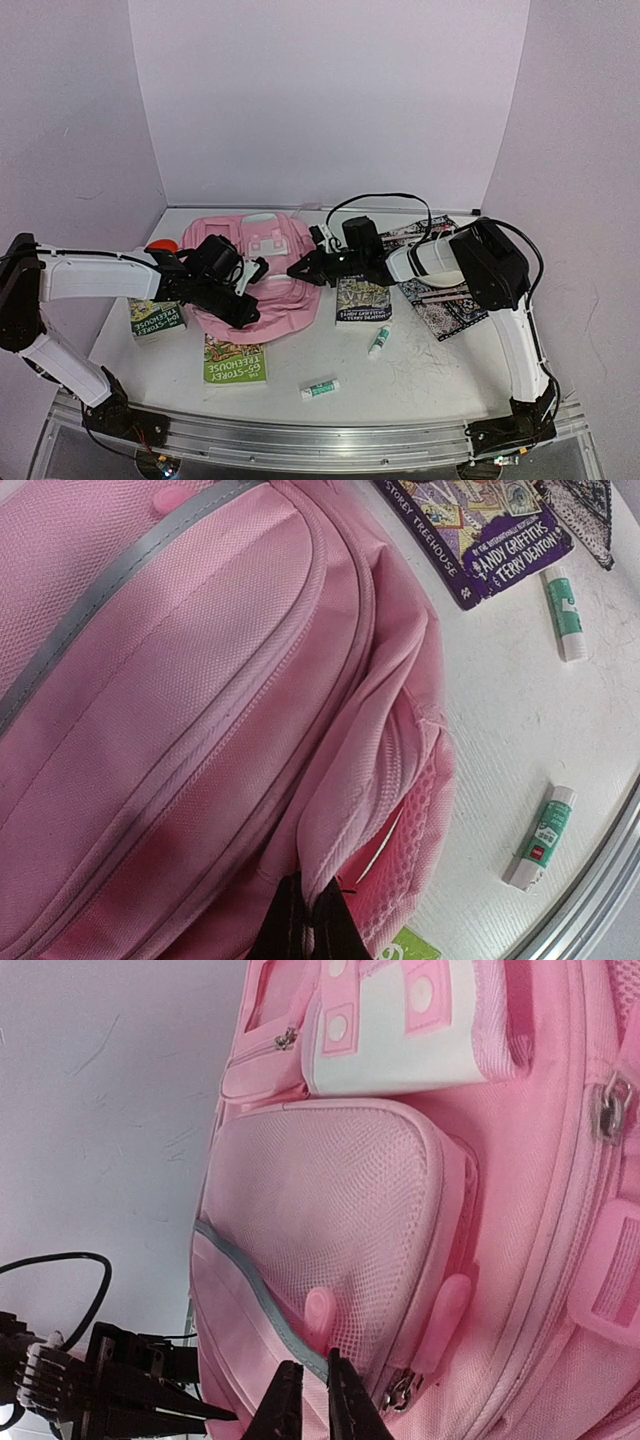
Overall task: Pack the student bag
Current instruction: Move the student bag to the book, then adjust the upper front pocket of the student bag.
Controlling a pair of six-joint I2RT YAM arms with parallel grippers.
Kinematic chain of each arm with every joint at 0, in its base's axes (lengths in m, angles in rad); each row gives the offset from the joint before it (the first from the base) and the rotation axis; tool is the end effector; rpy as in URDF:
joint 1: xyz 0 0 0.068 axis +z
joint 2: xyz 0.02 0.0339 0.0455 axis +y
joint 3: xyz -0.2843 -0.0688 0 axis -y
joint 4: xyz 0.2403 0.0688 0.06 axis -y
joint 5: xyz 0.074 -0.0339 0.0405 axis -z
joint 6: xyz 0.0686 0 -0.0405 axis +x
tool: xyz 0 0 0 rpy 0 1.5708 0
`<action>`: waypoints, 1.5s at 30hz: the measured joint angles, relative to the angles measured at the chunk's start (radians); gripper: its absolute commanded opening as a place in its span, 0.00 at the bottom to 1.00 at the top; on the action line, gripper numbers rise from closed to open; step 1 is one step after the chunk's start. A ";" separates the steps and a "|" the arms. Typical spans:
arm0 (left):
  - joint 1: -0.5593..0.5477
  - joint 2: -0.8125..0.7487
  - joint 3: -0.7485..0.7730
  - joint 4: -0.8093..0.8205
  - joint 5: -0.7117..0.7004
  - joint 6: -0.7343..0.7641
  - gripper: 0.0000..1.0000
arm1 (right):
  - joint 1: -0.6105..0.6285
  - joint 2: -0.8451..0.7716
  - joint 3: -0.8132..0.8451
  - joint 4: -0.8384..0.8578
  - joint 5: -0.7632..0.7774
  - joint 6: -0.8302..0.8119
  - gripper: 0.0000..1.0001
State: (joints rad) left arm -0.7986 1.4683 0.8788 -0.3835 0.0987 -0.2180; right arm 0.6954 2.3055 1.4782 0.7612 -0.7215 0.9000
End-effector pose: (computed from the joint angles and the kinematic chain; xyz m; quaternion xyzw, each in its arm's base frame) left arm 0.2073 -0.2226 0.1950 0.2871 0.9104 -0.1843 0.2340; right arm 0.3876 0.3825 0.1799 -0.1702 0.7042 0.6376 0.2621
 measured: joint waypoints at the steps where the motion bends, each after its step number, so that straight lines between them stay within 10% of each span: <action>1: 0.000 -0.004 -0.004 0.003 0.000 0.000 0.00 | 0.001 -0.005 -0.012 0.000 0.000 -0.012 0.16; 15: 0.000 -0.056 -0.039 0.020 0.016 0.001 0.00 | -0.034 -0.034 0.001 -0.136 0.035 -0.183 0.42; 45: 0.001 -0.073 -0.044 0.013 0.065 0.011 0.00 | -0.033 0.122 0.219 -0.187 -0.082 -0.212 0.55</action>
State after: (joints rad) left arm -0.7975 1.3952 0.8352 -0.3705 0.1634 -0.2066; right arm 0.6625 2.4274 1.6970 0.5742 -0.8032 0.6883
